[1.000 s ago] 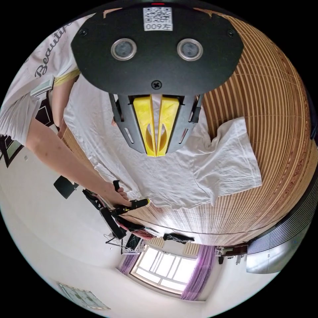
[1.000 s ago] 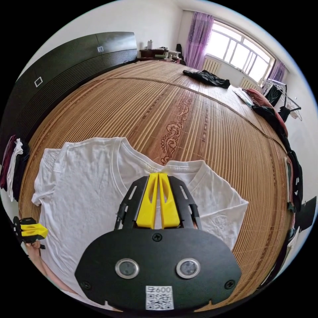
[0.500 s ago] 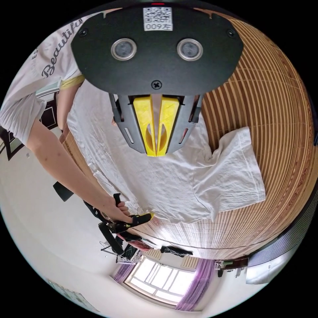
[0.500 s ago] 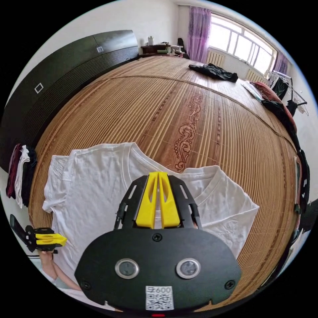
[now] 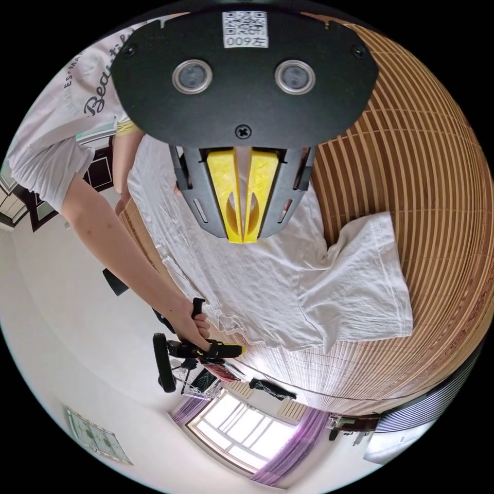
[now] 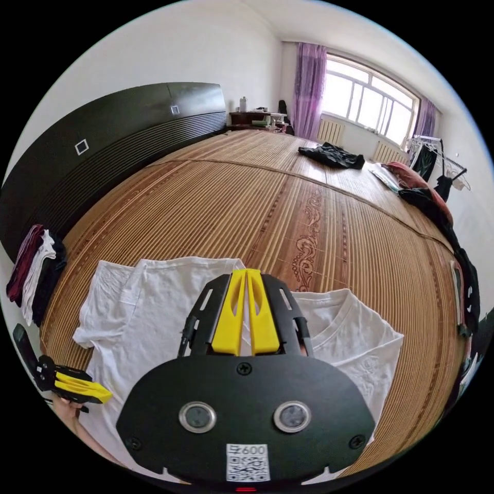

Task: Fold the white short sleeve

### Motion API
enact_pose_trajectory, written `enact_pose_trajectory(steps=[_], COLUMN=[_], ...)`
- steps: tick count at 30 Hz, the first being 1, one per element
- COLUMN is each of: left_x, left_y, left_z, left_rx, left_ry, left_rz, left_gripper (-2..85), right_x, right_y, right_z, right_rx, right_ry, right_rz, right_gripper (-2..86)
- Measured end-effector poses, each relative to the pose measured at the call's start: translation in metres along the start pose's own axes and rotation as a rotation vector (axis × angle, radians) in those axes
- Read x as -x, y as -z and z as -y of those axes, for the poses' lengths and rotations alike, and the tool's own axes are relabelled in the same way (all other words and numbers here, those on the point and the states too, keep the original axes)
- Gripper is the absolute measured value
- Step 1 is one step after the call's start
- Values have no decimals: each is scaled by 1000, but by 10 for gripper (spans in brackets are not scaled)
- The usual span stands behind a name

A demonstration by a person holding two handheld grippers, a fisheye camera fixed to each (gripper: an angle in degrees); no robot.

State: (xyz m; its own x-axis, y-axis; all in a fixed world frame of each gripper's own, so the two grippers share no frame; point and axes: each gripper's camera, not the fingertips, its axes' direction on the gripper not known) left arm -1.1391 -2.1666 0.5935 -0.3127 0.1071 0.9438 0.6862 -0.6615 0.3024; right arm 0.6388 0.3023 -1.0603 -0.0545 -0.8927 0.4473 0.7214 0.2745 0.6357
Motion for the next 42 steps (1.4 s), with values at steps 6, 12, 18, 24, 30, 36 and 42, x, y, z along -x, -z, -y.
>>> enact_pose_trajectory(steps=[6,12,18,24,30,36,42], left_x=[-10,-7,-7,-7,-1,-11,-13], left_y=[42,95,128,160,175,181,192], left_z=[4,5,0,-11,-17,-23,-40], left_rx=[-6,-73,-110,-109,-144,-132,-135], left_ry=[9,58,97,113,169,156,164], left_rz=[-5,2,-93,-84,-183,-168,-88], left_gripper=[5,5,5,6,6,8,15], right_x=[20,41,97,108,113,148,163], right_y=[-64,-105,-148,-167,-176,-197,-158], right_z=[-3,-8,-22,-43,-61,-77,-103], right_rx=[71,80,159,124,87,208,-54], right_ry=[-7,-13,79,98,81,144,261], right_rz=[99,262,156,172,260,225,300], right_gripper=[-9,-9,-9,-8,-9,-8,-7])
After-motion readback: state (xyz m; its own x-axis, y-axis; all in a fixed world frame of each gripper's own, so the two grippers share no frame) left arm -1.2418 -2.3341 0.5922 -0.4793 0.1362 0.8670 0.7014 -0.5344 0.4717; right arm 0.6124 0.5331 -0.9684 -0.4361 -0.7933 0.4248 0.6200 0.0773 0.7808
